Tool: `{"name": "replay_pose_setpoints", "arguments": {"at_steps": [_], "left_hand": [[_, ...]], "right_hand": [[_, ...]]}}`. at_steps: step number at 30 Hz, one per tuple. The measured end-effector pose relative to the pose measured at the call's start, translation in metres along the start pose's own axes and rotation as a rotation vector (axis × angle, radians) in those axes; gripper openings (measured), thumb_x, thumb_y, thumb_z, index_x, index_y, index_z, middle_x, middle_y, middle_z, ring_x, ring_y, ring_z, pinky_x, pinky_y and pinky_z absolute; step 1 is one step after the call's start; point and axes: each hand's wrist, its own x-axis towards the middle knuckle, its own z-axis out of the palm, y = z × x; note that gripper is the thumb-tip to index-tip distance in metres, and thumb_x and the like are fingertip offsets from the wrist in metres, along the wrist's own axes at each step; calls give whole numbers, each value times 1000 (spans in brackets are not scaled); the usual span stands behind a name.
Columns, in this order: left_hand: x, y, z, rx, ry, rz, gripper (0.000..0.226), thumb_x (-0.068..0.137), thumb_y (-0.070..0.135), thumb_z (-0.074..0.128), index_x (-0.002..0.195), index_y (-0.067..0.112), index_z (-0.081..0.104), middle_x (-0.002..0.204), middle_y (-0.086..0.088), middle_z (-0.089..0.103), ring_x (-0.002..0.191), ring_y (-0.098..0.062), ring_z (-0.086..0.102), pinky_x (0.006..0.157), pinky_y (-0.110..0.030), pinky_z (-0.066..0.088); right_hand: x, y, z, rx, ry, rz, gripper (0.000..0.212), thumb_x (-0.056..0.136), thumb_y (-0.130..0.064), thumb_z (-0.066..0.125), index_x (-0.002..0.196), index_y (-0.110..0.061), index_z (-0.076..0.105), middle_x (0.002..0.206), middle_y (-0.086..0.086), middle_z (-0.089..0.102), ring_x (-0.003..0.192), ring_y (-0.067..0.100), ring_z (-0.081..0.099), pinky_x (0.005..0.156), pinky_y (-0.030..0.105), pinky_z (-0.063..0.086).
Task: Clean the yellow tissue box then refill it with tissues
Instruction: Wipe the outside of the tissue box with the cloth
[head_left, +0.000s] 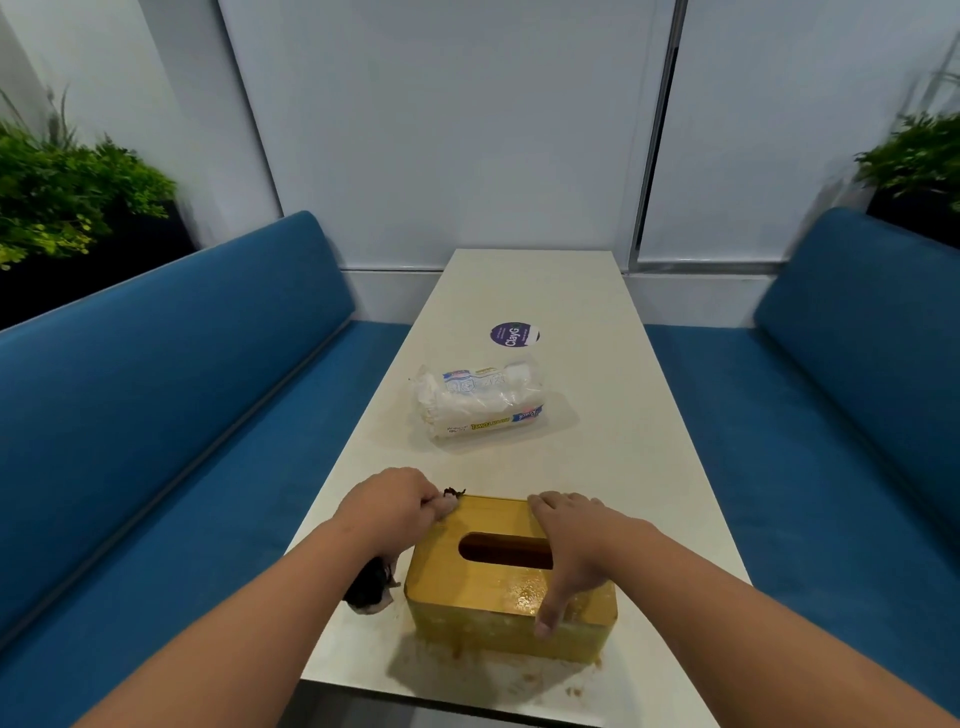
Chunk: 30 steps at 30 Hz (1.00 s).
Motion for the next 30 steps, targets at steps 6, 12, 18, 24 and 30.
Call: {"name": "replay_pose_setpoints", "arguments": {"at_steps": [6, 12, 18, 24, 30], "left_hand": [[-10, -3, -3, 0, -105, 94, 35, 100, 43, 45, 131, 35, 58, 106, 2, 62, 96, -17, 56, 86, -33, 49], [-35, -5, -19, -2, -306, 214, 36, 92, 57, 52, 120, 39, 67, 95, 14, 60, 93, -11, 56, 83, -28, 48], [-31, 0, 0, 92, -107, 165, 38, 100, 54, 37, 124, 40, 64, 95, -3, 57, 88, -19, 55, 77, -34, 47], [-71, -17, 5, 70, -142, 210, 35, 100, 50, 39, 131, 46, 55, 95, 8, 53, 89, -10, 50, 73, -23, 37], [-93, 31, 21, 52, -62, 197, 37, 102, 46, 32, 130, 42, 57, 96, 3, 52, 90, -19, 55, 78, -29, 45]], "right_hand": [[0, 3, 0, 10, 2, 3, 145, 47, -69, 83, 155, -19, 0, 162, 0, 11, 146, 27, 15, 119, 48, 19], [-1, 2, 0, 16, 5, -2, 144, 47, -70, 83, 155, -21, 1, 161, -1, 11, 145, 26, 16, 118, 46, 21], [-2, 3, 1, 16, 2, -1, 144, 48, -70, 82, 155, -21, 0, 161, -1, 10, 146, 26, 15, 119, 45, 21], [-1, 4, 3, 30, 11, 5, 145, 46, -70, 82, 155, -21, 0, 161, -3, 11, 146, 25, 16, 118, 45, 23], [-3, 3, 3, 26, 10, 12, 145, 46, -70, 82, 155, -22, 0, 161, -3, 11, 146, 25, 15, 118, 45, 24]]}}
